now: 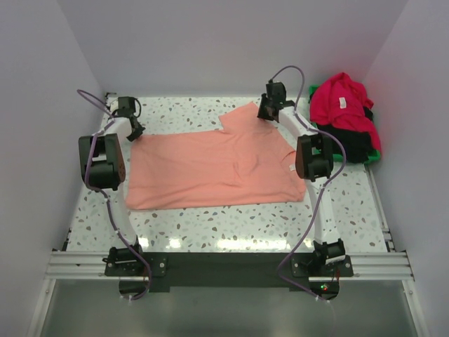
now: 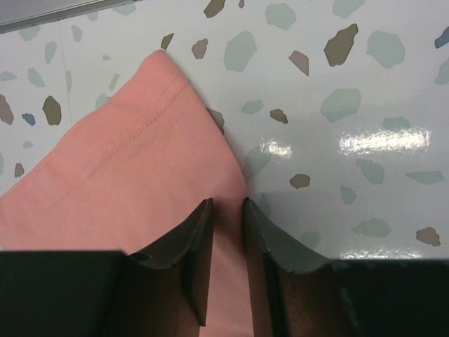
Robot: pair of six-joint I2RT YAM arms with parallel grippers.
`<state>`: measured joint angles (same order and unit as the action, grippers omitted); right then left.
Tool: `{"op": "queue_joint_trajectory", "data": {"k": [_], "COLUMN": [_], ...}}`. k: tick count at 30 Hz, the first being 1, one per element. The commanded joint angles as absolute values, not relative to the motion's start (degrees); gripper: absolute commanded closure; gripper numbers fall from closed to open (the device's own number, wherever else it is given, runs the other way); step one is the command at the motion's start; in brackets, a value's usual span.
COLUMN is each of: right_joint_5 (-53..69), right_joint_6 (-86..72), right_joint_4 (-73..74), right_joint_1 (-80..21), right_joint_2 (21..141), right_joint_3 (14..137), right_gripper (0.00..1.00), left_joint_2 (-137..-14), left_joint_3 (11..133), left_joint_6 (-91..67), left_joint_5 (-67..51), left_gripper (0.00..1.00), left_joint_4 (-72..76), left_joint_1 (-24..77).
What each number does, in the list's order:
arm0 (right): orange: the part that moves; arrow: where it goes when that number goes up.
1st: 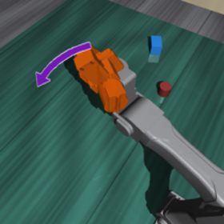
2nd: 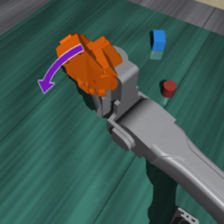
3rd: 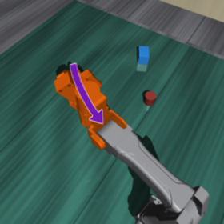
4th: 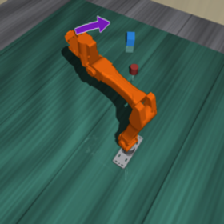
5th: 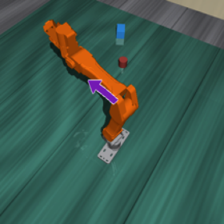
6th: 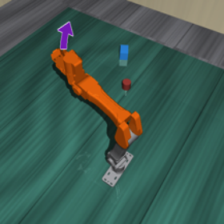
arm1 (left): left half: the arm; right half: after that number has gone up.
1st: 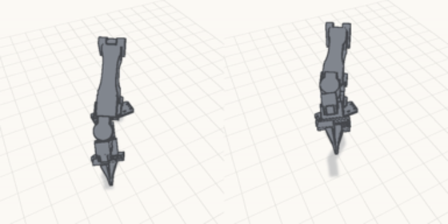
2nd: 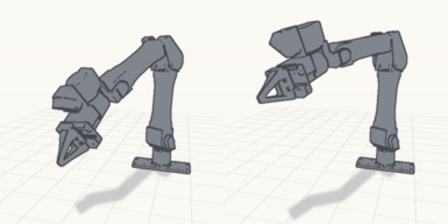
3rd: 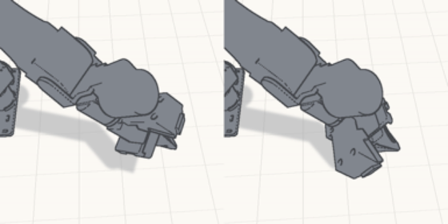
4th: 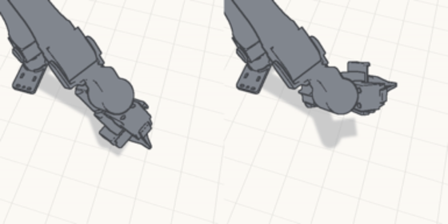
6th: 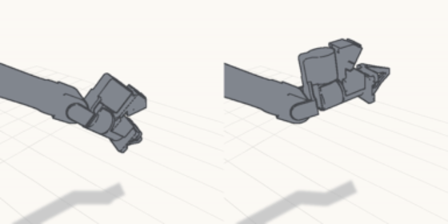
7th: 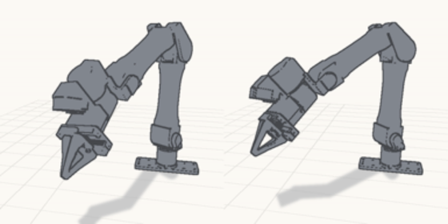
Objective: Fold and stack the t-shirts
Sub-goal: Fold the tshirt
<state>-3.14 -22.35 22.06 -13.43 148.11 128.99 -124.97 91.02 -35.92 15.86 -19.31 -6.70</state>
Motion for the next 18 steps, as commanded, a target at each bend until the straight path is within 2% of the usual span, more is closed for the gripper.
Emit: {"op": "queue_joint_trajectory", "data": {"k": [1,8,18], "right_joint_5": [-5.9,-6.2,-4.7], "right_joint_6": [-23.4,-23.6,-25.3], "right_joint_4": [23.9,22.8,18.0], "right_joint_1": [-13.3,-13.0,-10.7], "right_joint_2": [145.5,143.1,136.5], "right_joint_3": [127.3,128.8,125.8], "right_gripper": [0.74,0.99,1.0], "left_joint_2": [-121.3,-119.7,-118.4], "left_joint_3": [90.4,90.0,89.8], "left_joint_6": [-35.8,-35.0,-34.6], "left_joint_5": [14.9,14.4,12.4], "left_gripper": [1.0,1.0,1.0], "left_joint_4": [-17.8,-17.0,-16.0], "left_joint_1": [-6.6,-6.9,-8.0]}}
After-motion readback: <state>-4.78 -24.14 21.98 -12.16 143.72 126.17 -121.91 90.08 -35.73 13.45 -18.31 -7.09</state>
